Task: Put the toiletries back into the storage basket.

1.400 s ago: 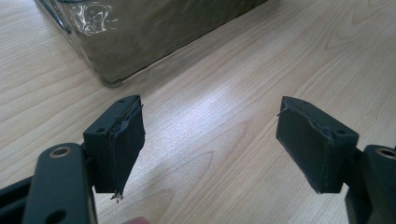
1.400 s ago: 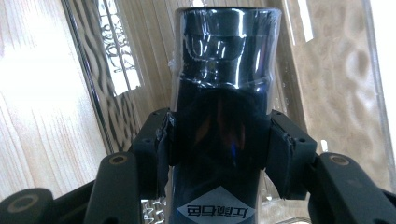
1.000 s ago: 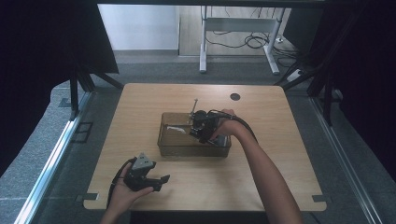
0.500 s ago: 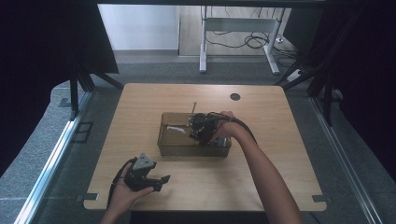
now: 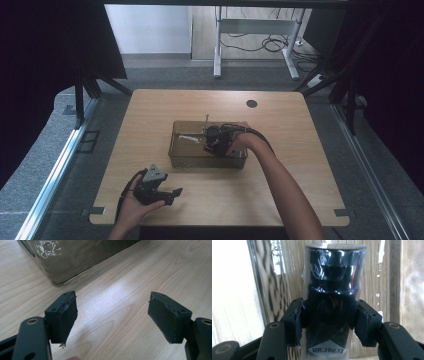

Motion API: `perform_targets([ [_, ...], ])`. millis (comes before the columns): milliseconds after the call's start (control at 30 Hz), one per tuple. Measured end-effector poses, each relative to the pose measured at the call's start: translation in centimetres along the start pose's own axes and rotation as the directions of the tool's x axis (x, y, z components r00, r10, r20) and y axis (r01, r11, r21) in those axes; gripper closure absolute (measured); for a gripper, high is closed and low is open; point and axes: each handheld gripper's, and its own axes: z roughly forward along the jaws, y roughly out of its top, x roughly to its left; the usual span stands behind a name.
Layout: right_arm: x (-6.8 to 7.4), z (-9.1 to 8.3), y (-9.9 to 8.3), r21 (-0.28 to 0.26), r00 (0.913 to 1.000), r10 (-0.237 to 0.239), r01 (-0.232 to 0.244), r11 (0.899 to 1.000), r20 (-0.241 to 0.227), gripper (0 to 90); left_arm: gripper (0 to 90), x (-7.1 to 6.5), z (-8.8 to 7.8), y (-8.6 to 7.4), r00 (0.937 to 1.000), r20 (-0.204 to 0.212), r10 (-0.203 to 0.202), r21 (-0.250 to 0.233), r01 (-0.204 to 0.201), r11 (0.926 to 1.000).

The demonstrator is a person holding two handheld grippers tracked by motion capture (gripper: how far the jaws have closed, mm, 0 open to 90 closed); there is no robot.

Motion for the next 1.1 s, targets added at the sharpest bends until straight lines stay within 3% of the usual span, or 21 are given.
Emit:
perform_targets([
  [33,0.0,0.0,0.0,0.000,1.0000,0.000,0.000,1.000,0.000,45.4,24.0,0.0,0.0,0.0,1.0000,0.000,0.000,0.000,0.000,1.0000],
  [67,0.0,0.1,-0.1,0.024,0.9995,0.032,-0.032,0.999,-0.009,45.2,24.0,0.0,0.0,0.0,1.0000,-0.001,-0.001,0.000,0.001,1.0000],
  [333,-0.5,0.4,-0.4,0.017,0.9977,0.058,-0.058,0.998,-0.035,41.8,24.0,0.1,0.0,0.0,1.0000,-0.001,-0.001,-0.001,0.001,1.0000],
  [400,-0.7,0.2,-0.5,-0.001,0.9966,0.076,-0.076,0.997,-0.033,38.2,24.0,0.1,0.0,0.0,1.0000,-0.001,-0.002,0.000,0.002,1.0000],
  [600,-0.8,-1.0,-1.0,-0.051,0.9938,0.102,-0.104,0.993,-0.046,39.6,24.0,0.1,0.0,0.0,1.0000,-0.001,-0.001,0.000,0.001,1.0000],
  [733,-0.8,-2.0,-1.7,-0.111,0.9898,0.134,-0.139,0.984,-0.047,39.6,24.0,0.1,-0.1,0.0,1.0000,-0.002,-0.002,-0.002,0.002,1.0000],
  [833,-0.4,-3.0,-2.4,-0.190,0.9826,0.179,-0.185,0.964,-0.051,39.6,24.0,0.1,-0.1,0.0,1.0000,-0.003,-0.003,-0.002,0.003,1.0000],
  [1000,0.8,-4.6,-4.2,-0.322,0.9767,0.213,-0.209,0.923,-0.024,40.1,24.0,0.1,-0.1,0.0,1.0000,-0.005,-0.006,-0.002,0.006,1.0000],
  [1033,1.4,-5.2,-5.1,-0.369,0.9740,0.227,-0.212,0.905,-0.005,40.1,24.0,0.1,-0.1,0.0,1.0000,-0.004,-0.003,-0.002,0.003,1.0000],
  [1100,1.7,-5.4,-5.5,-0.379,0.9715,0.237,-0.220,0.899,0.000,40.1,24.0,0.0,-0.1,0.0,1.0000,-0.005,-0.002,0.000,0.002,1.0000],
])
